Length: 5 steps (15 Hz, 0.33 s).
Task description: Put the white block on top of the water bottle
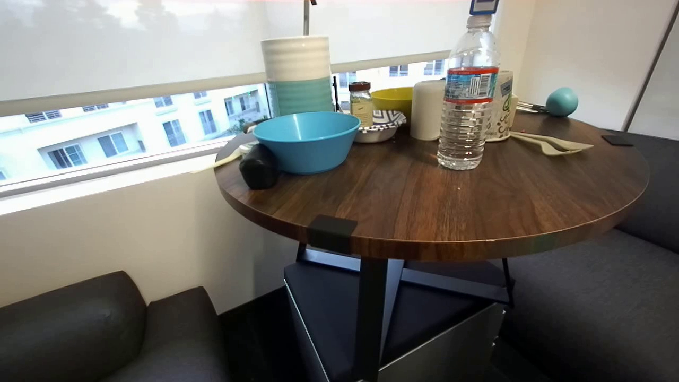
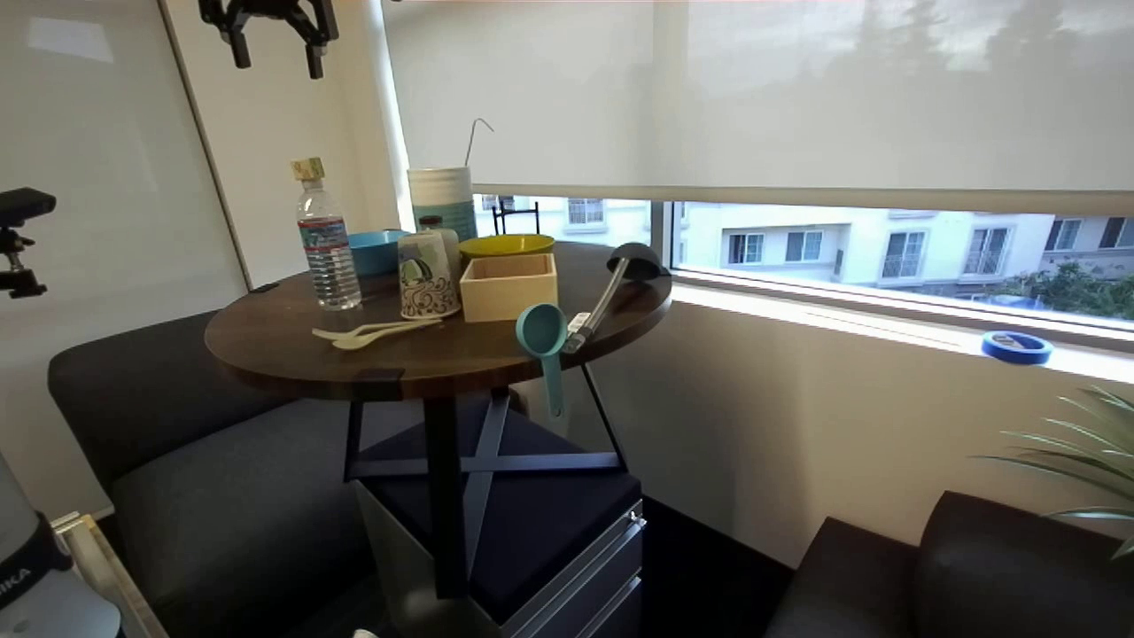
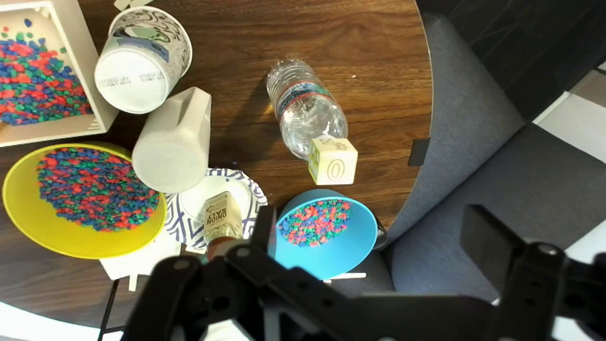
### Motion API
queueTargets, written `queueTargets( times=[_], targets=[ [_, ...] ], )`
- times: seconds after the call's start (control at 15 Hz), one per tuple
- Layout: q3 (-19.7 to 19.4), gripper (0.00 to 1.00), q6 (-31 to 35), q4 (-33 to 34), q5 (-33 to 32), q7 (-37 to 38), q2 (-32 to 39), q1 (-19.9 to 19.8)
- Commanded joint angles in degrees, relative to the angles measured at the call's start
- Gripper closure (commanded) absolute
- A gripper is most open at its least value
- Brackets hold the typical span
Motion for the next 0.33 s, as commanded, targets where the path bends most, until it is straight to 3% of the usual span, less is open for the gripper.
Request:
queueTargets(
  times=[0.0, 0.27],
  targets=[
    [-0.3, 0.0, -0.2, 0.0, 1.0, -1.0, -0.4, -0.7],
    [-0.5, 0.0, -0.3, -0.2, 1.1, -1.3, -0.4, -0.8]
  ],
)
